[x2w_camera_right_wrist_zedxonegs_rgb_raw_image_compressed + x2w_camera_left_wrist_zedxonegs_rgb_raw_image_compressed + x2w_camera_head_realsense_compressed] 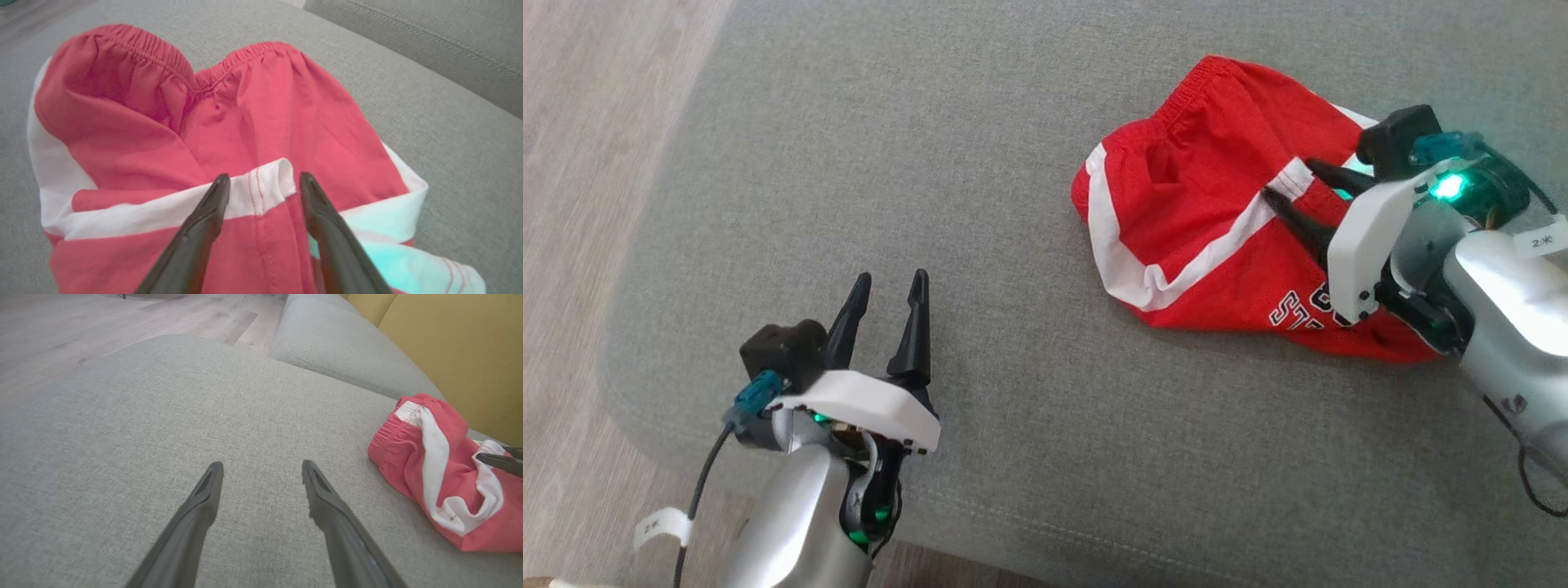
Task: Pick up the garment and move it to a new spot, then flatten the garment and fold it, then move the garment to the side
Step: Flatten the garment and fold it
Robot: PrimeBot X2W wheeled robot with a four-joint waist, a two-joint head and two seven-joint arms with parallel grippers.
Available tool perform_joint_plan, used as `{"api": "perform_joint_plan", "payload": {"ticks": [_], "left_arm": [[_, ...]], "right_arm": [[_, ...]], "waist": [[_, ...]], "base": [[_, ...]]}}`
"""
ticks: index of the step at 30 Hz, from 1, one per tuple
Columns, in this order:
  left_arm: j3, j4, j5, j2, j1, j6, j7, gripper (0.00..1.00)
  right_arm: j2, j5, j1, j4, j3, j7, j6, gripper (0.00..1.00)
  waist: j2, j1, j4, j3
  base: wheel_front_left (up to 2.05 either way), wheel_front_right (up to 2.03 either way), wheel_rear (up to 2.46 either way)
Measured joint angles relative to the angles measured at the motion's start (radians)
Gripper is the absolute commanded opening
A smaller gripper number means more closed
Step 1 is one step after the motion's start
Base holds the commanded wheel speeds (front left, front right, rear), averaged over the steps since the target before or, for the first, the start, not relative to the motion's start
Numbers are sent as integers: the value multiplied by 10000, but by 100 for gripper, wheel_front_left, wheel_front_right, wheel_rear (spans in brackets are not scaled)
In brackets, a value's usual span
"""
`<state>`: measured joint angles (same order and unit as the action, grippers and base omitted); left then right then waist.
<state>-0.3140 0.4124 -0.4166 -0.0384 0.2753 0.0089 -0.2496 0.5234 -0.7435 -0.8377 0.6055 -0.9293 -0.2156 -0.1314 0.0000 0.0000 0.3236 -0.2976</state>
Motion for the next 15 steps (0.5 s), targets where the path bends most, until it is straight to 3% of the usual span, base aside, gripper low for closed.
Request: {"api": "perform_joint_plan", "payload": {"ticks": [1,15], "left_arm": [[0,0,0,0,11,2,0,100],[393,159,194,12,-7,42,0,100]], "right_arm": [[8,-61,-52,0,-79,82,0,0],[360,-583,-48,-548,-573,1774,0,0]], "waist": [[0,0,-8,0],[0,0,-784,580]], "base": [[0,0,0],[0,0,0]]}}
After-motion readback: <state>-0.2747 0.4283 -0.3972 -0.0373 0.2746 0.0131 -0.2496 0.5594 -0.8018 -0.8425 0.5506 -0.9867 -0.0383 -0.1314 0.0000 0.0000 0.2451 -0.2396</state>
